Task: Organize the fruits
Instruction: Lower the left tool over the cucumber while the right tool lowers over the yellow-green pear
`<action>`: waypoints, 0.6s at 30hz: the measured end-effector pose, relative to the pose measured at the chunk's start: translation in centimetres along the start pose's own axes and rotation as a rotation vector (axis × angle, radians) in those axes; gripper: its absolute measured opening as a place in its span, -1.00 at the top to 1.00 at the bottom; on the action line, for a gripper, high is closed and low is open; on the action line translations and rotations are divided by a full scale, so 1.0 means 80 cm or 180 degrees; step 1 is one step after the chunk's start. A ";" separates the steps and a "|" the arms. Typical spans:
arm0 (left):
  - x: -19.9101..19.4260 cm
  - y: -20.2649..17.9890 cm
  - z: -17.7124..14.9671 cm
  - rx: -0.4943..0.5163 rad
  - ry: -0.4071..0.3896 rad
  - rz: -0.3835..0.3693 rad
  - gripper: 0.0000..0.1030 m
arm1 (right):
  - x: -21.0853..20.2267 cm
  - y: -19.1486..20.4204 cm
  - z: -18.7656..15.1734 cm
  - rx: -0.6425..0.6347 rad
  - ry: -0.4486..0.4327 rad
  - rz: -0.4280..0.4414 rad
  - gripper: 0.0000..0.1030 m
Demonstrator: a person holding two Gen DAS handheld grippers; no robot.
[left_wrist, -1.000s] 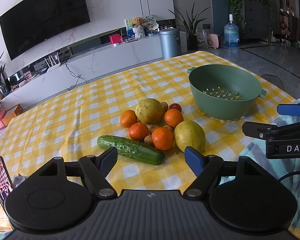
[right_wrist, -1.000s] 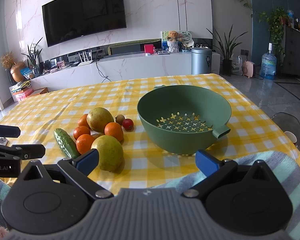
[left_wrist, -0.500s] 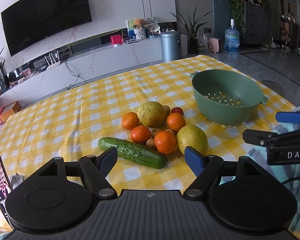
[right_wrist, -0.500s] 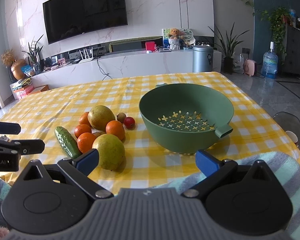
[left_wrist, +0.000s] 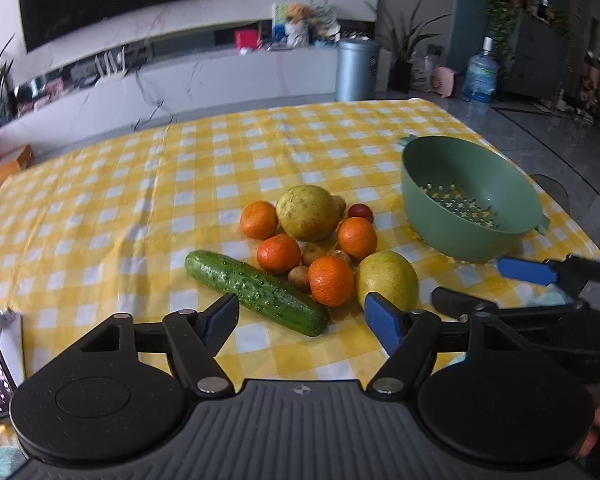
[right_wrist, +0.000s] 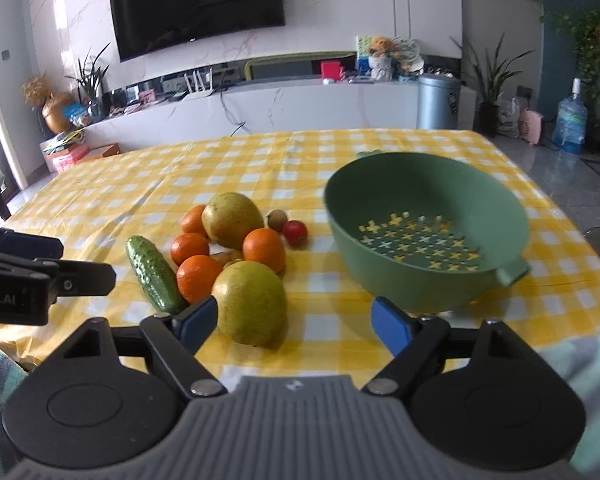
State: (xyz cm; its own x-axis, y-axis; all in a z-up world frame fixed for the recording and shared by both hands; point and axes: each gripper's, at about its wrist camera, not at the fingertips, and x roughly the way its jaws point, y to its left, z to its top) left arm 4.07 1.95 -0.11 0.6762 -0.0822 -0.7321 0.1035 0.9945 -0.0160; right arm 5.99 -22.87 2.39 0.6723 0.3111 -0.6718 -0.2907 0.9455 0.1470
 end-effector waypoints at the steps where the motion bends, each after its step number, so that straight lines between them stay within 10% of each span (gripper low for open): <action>1: 0.003 0.002 0.002 -0.0048 0.0019 -0.0017 -0.58 | 0.006 0.001 0.002 0.0010 0.0028 0.0033 -0.56; 18: 0.078 0.039 0.003 -0.0798 0.0187 -0.0016 -0.42 | 0.075 0.006 0.009 0.0155 0.0300 0.0277 -0.28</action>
State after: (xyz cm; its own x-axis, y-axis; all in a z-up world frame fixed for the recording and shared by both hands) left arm 8.82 4.52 -4.58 0.6317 -0.0906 -0.7699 -0.0822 0.9797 -0.1828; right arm 10.35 -20.46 -1.02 0.5783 0.3839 -0.7198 -0.3102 0.9196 0.2412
